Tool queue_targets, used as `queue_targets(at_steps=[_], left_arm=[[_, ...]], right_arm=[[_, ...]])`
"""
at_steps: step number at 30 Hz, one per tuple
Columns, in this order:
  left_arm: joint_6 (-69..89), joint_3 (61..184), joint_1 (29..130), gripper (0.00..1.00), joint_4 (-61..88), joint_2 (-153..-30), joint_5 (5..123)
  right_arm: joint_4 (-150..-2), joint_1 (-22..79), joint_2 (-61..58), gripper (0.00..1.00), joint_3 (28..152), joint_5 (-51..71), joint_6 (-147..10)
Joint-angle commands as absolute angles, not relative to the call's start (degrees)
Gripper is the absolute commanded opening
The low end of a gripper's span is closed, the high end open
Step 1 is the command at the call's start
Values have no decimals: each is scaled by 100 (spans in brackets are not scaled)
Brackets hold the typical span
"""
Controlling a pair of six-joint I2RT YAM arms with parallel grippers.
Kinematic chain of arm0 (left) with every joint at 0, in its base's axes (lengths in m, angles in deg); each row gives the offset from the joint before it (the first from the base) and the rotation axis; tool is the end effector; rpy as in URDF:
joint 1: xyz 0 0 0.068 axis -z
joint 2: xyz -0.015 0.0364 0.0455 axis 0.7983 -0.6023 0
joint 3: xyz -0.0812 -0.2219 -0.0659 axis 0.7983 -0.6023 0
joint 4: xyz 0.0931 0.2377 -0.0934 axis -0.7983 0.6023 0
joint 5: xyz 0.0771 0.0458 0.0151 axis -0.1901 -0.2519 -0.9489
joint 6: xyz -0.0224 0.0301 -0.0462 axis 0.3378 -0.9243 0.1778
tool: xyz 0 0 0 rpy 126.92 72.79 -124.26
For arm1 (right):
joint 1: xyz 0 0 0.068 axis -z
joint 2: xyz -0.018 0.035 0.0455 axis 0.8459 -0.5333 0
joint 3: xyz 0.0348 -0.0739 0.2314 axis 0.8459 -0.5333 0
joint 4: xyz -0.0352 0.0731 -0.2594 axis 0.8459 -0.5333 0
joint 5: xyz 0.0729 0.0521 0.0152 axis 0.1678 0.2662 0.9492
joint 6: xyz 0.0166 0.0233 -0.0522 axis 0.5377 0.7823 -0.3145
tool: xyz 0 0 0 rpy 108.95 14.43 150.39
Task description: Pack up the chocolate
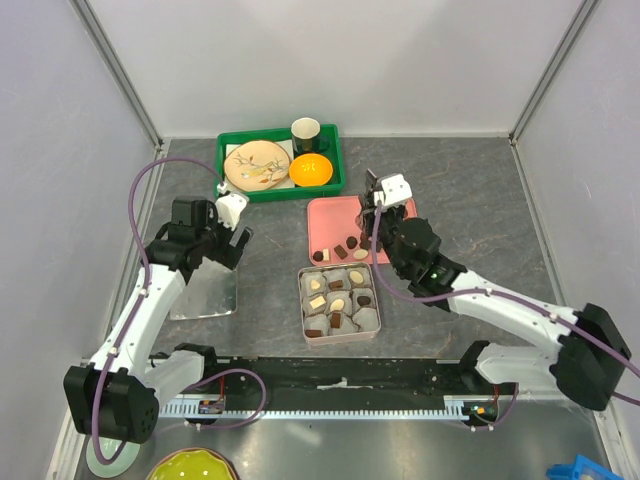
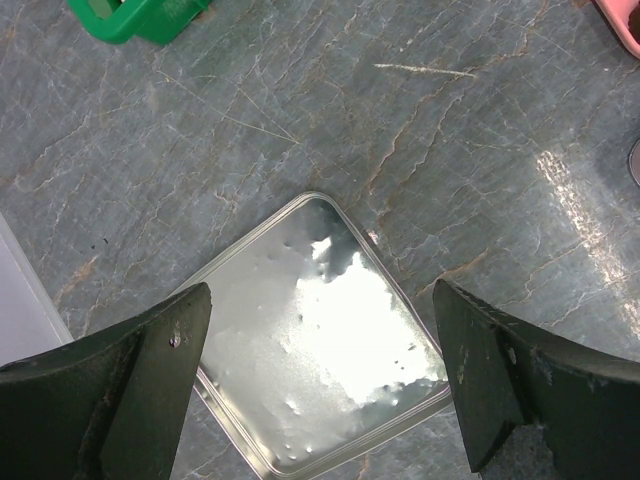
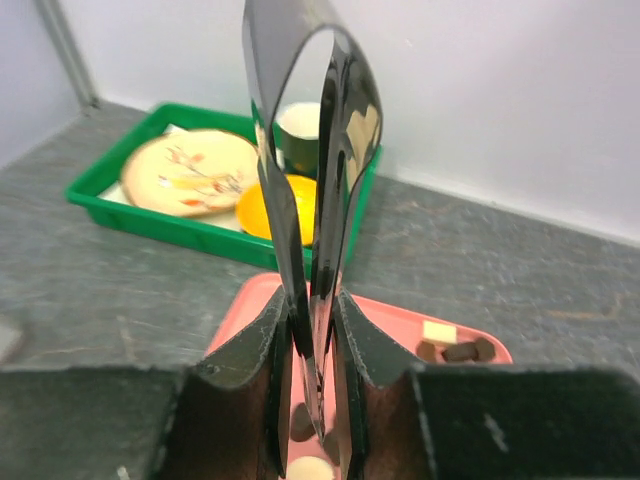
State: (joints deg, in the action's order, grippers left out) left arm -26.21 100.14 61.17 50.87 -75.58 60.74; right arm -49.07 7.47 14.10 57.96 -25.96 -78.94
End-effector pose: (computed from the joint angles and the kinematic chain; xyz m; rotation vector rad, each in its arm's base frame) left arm 0.2427 -0.0389 0.2506 0.7070 2.2387 0.0391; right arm 0.2031 0.2123 0.2974 -0.3049 1.4751 0.2928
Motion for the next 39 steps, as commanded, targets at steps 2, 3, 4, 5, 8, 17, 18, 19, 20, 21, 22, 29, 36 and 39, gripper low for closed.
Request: queue_targets(at_steps=[2, 3, 4, 5, 8, 17, 18, 19, 20, 21, 22, 29, 36, 39], left_arm=[[-2730, 10140, 6105, 99, 5032, -7478, 6135], [-2730, 10140, 6105, 99, 5032, -7496, 6152], [-2730, 10140, 6105, 99, 5024, -7496, 6152], [-2738, 10132, 6105, 99, 5032, -7487, 6144], [-2765, 10114, 6105, 99, 5015, -7470, 6143], [-2809, 10026, 6105, 99, 4971, -7496, 6091], [-2817, 10026, 6105, 99, 4953, -7496, 6117], [-2817, 10035, 6105, 99, 4953, -7505, 6091], [-2809, 10044, 6105, 99, 4953, -7514, 6091], [-2809, 10052, 6105, 99, 4953, -7531, 6091], [-2809, 10053, 6105, 99, 4953, -7540, 6091], [-2809, 10053, 6105, 99, 4944, -7566, 6056], [-2809, 10053, 6105, 99, 4944, -7549, 6056], [-2826, 10035, 6105, 99, 4944, -7540, 6047]], right_arm=[[-3948, 1268, 561, 5, 6040, -2509, -7831], [-3800, 1321, 438, 5, 6066, -2491, -7805], [-3737, 1426, 210, 6, 6084, -2483, -7743], [-3693, 1470, 103, 7, 6101, -2465, -7725], [-3491, 1655, -266, 7, 6163, -2404, -7655], [-3201, 1971, -829, 28, 6251, -2131, -7391], [-3166, 1998, -847, 30, 6234, -2096, -7356], [-3148, 2015, -890, 30, 6233, -2087, -7347], [-3130, 2015, -908, 32, 6225, -2087, -7339], [-3104, 2033, -926, 33, 6216, -2070, -7330], [-3095, 2033, -935, 34, 6207, -2061, -7330], [-3104, 2068, -952, 48, 6154, -1955, -7268], [-3069, 2112, -1031, 49, 6093, -1955, -7207], [-3034, 2147, -1075, 49, 6075, -1955, -7207]])
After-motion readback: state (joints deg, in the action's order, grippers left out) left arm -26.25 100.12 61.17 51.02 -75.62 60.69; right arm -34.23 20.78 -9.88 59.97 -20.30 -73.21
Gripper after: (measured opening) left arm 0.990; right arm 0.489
